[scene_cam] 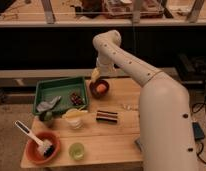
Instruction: Place apple in plastic cup
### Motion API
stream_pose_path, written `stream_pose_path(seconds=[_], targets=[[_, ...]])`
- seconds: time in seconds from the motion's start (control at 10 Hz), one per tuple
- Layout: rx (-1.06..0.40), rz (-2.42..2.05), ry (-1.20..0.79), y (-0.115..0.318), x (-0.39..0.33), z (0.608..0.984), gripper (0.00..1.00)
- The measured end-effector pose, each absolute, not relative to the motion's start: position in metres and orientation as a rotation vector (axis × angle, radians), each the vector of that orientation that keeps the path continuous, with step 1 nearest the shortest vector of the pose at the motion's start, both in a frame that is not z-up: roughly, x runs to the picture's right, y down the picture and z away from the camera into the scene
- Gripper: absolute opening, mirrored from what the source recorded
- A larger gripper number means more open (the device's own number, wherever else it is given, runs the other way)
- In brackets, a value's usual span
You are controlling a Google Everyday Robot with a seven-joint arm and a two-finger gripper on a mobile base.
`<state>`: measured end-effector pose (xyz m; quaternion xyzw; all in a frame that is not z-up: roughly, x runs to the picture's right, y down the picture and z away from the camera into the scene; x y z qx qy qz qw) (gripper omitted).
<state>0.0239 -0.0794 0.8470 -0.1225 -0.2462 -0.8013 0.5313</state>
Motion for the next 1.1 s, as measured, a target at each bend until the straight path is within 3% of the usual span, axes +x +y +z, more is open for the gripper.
stream_pose_path(seconds=[0.8,0.9,1.1], targets=[[-0.292,-1.861,-0.604,-0.078,0.009,0.857,0.8],[-0.304,-1.846,-0.595,-0.076,0.007,0.861,0.77],[-0.317,-1.839,-0.582,-0.074,0.002,0.868,0.6]])
